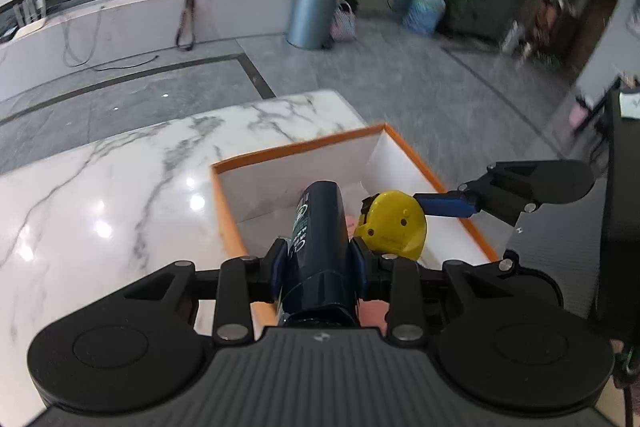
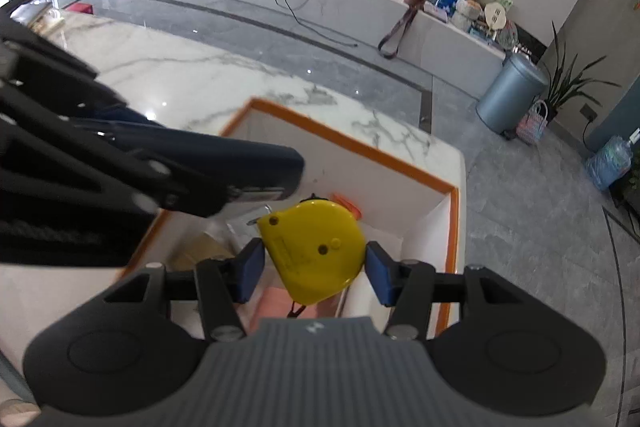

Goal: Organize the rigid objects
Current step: 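Carry the spray can with the left gripper while the right carries the tape measure over the orange box, then lower and release the spray can with the left gripper while the right releases the tape measure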

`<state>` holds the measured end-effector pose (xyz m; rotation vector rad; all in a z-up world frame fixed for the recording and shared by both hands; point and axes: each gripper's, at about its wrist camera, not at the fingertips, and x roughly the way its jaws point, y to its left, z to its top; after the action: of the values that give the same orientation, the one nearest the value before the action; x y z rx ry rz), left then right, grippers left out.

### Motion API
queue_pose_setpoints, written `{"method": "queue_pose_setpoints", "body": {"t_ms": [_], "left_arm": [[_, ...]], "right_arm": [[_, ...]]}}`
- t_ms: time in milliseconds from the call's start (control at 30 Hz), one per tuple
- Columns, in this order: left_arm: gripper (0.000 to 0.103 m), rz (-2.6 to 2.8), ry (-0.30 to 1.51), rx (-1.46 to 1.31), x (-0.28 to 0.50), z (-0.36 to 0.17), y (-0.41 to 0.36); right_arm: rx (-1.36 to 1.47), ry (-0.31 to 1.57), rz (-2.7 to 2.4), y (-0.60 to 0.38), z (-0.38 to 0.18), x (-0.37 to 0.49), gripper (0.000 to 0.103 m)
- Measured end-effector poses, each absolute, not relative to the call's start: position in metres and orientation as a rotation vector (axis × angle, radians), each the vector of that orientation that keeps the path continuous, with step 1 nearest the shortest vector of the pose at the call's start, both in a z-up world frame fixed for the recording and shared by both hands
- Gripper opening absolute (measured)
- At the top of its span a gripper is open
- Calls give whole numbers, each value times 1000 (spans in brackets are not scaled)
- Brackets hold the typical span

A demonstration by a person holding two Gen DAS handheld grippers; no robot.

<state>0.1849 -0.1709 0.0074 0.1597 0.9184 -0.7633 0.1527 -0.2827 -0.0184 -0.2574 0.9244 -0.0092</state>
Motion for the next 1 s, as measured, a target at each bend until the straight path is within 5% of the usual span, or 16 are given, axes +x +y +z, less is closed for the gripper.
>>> {"method": "queue_pose_setpoints", "body": {"t_ms": [1000], "left_arm": [[40, -714, 959, 383, 231, -72, -231]], "right_arm": [[-162, 990, -53, -316, -84, 201, 55]]}}
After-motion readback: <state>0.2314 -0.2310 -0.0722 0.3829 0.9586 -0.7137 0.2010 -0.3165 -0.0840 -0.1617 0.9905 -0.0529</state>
